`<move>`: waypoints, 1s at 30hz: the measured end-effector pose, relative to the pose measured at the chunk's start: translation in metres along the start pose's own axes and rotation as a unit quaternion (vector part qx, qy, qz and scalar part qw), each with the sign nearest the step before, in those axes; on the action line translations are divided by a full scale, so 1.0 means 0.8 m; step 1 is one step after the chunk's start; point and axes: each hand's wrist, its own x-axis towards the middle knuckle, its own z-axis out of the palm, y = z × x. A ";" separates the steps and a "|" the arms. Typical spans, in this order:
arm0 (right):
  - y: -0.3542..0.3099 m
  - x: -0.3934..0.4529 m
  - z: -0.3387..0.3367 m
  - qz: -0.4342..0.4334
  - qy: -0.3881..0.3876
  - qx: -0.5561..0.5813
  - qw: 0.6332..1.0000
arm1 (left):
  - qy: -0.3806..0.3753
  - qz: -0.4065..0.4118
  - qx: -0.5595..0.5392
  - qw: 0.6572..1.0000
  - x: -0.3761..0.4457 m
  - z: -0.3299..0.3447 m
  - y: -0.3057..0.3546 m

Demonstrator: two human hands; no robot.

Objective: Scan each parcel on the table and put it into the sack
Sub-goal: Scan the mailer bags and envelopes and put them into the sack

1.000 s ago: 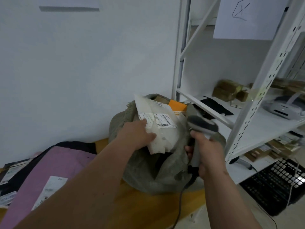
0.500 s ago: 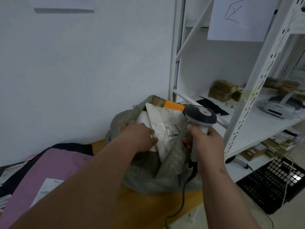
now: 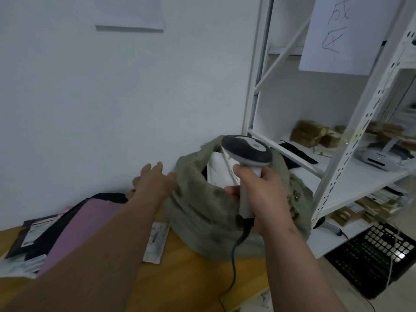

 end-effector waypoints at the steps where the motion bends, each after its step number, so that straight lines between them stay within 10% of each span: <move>1: 0.004 -0.008 0.016 0.006 -0.017 -0.005 1.000 | 0.004 0.000 -0.010 1.000 -0.004 -0.006 -0.013; 30: 0.263 -0.065 0.349 0.241 -0.159 -0.154 0.945 | -0.085 -0.237 -0.181 0.951 -0.025 -0.037 -0.436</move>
